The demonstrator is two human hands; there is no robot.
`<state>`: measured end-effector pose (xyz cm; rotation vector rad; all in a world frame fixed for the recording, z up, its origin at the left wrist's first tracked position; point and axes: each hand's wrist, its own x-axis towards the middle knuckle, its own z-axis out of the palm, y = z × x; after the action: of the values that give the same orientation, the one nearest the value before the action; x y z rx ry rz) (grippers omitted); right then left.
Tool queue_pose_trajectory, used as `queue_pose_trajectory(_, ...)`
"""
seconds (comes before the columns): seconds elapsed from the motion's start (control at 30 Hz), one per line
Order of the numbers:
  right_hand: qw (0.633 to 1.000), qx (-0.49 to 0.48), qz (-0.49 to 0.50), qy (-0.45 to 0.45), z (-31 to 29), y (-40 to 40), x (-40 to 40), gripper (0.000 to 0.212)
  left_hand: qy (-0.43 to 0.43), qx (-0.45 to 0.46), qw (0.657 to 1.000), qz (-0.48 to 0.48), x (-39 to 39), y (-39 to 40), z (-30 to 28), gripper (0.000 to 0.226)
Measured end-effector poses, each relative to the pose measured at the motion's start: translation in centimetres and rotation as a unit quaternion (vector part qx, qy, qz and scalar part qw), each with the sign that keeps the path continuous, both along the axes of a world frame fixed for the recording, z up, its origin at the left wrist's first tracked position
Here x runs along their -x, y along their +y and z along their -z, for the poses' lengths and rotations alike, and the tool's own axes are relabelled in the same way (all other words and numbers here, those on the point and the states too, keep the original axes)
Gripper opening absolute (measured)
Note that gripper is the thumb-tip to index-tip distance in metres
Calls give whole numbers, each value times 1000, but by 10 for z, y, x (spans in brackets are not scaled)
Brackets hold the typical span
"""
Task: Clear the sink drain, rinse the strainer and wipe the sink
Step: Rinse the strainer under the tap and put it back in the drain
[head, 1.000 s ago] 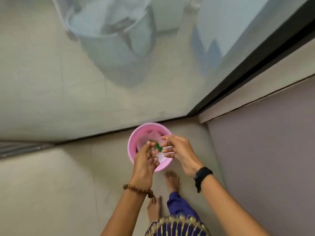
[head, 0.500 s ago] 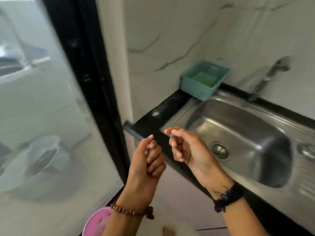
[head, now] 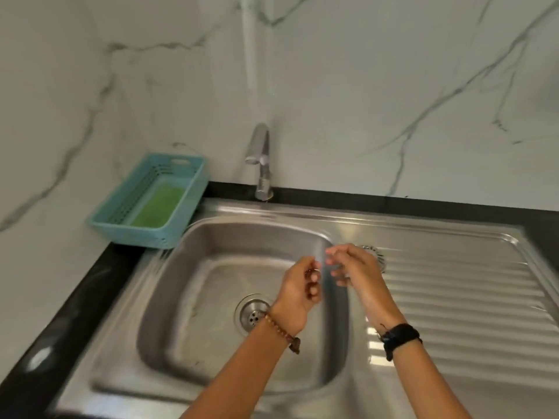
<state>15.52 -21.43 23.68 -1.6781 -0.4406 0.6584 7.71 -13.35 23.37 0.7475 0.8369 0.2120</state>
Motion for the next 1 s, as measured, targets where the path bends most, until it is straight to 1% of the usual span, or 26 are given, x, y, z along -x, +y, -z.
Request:
queue_pose_trajectory(0.07,995,50,40,-81,24,-4,-42,13,52,-33,997,36,-37,2,18,28)
queue_pose_trajectory(0.13,974,131,67,-170,47,-7,-78,11,96,-58,991,72,-68,6,34,22)
queue_pose_trajectory(0.17,962,172,70,-198,57,-8,-90,13,110,-63,988,84,-79,8,40,20)
queue_pose_trajectory(0.3,926,285,64,-238,88,-10,-116,28,137,-77,983,97,-117,13,61,6)
queue_pose_trajectory(0.33,919,296,60,-252,92,-9,-116,30,142,-77,982,101,-121,13,66,8)
queue_pose_trajectory(0.4,917,292,58,-264,96,-5,-113,30,144,-75,981,103,-125,11,74,10)
queue_pose_trajectory(0.5,931,260,66,-246,94,4,-102,29,136,-55,985,86,-120,15,81,11)
queue_pose_trajectory(0.6,958,195,71,-198,87,19,-81,21,78,4,996,51,-101,27,80,6)
queue_pose_trajectory(0.67,969,156,65,-181,81,33,-66,20,38,28,999,11,-83,42,79,5)
queue_pose_trajectory(0.73,975,125,55,-174,73,52,-52,23,21,24,999,-21,-62,67,78,15)
queue_pose_trajectory(0.8,978,94,47,-179,63,82,-41,26,11,17,999,-46,-38,100,76,28)
queue_pose_trajectory(0.87,979,58,43,-189,49,119,-37,28,9,12,998,-55,-15,132,75,34)
queue_pose_trajectory(0.93,979,29,29,-198,34,164,-38,31,12,9,998,-53,6,162,72,33)
queue_pose_trajectory(1.0,982,24,13,-189,22,203,-41,32,10,5,999,-45,21,184,72,25)
